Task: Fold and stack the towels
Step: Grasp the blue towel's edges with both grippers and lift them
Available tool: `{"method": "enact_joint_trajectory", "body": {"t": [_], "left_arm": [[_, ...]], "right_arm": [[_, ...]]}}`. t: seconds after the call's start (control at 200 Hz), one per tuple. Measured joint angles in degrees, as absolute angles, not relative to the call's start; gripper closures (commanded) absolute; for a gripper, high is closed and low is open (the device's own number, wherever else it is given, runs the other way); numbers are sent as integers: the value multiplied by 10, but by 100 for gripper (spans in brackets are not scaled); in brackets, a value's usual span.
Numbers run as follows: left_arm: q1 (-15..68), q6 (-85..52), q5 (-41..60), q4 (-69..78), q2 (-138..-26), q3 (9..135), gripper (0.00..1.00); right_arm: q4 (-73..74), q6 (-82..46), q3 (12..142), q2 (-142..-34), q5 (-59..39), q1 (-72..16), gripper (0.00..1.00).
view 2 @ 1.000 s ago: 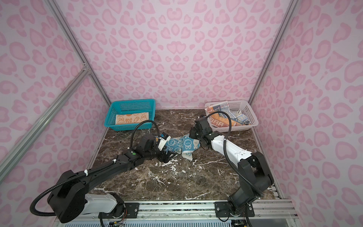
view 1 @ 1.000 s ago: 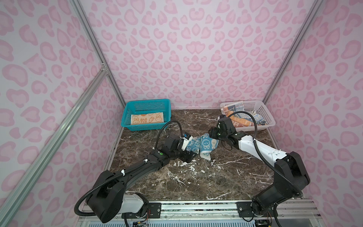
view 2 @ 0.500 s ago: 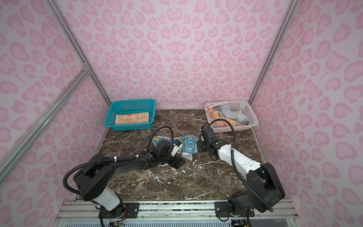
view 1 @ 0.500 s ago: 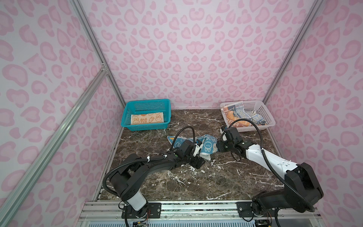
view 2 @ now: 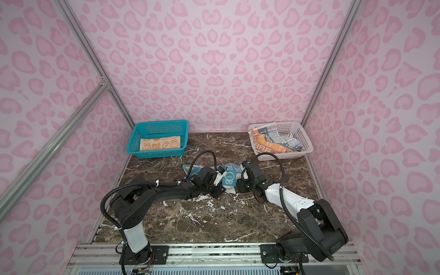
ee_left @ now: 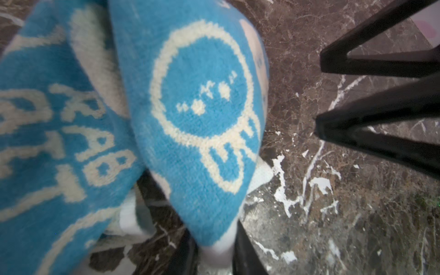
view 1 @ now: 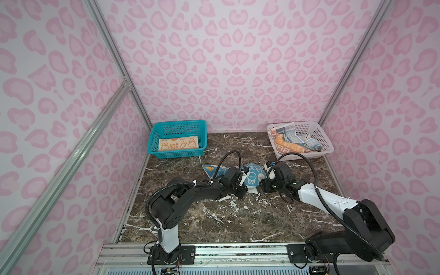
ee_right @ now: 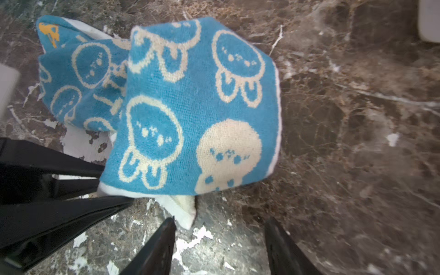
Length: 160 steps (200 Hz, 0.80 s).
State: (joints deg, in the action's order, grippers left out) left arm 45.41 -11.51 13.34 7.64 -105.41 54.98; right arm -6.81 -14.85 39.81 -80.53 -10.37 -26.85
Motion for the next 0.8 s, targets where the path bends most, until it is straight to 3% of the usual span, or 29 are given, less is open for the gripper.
{"method": "enact_joint_trajectory", "body": {"t": [0.1, 0.4, 0.51, 0.675, 0.8], "left_arm": [[449, -115, 144, 74, -1054, 556, 96], [409, -89, 207, 26, -1046, 578, 96], [396, -74, 236, -5, -1046, 590, 96], [381, -40, 254, -69, -1036, 619, 96], [365, -4, 257, -126, -1014, 641, 94]], "right_arm": [[-30, -157, 387, -829, -123, -271, 38], [53, -150, 411, -915, -144, -285, 40], [70, -144, 434, -950, -140, -280, 57], [77, -150, 461, -952, -154, -265, 100], [55, -143, 483, -917, -177, -263, 100]]}}
